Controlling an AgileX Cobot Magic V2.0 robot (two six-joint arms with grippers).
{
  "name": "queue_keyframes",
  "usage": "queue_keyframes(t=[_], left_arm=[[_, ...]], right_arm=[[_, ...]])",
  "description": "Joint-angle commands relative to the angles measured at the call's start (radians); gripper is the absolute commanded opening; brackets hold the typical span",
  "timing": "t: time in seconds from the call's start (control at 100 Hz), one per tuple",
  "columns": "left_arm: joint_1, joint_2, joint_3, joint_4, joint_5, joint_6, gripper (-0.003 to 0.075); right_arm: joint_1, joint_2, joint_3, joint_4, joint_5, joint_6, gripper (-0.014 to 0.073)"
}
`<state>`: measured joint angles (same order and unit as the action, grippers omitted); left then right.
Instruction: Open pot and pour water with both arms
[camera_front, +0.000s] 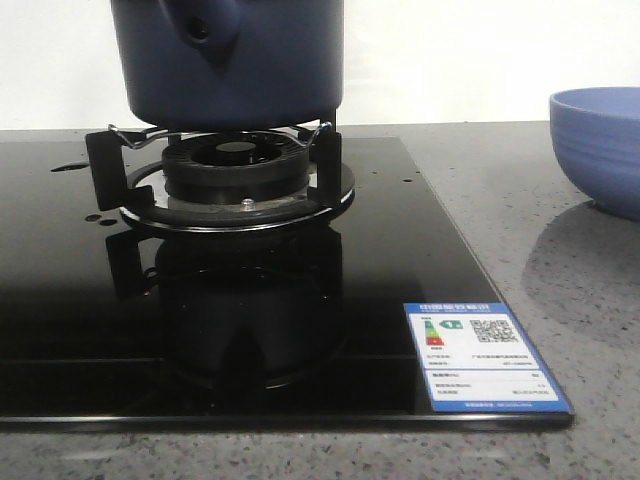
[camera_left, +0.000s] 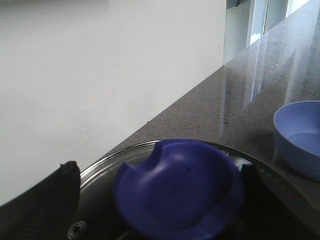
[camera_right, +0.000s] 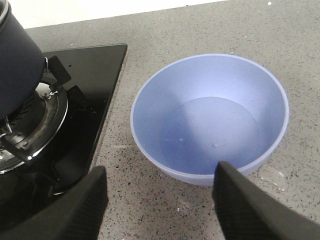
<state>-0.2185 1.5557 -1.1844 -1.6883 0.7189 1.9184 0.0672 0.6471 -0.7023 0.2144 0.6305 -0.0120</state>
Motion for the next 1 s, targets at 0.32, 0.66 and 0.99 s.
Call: queue_keyframes(t=[0.32,0.66,0.99], left_arm=[[0.003,0.034,-0.032,-0.170,-0.014,0.046,0.0578],[0.003,0.058,-0.032,-0.170,0.085,0.046,0.0454],[0.003,0.056,-0.032,-0.170,0.182,0.046,0.0242]], right_arm=[[0.000,0.008,-0.037,-0.006,-0.063,-0.013,0.0417],[0.000,0.008,-0.037,-0.006,-0.057,-0.013,0.0417],[0.000,0.008,-0.037,-0.006,-0.057,-0.013,0.0417]])
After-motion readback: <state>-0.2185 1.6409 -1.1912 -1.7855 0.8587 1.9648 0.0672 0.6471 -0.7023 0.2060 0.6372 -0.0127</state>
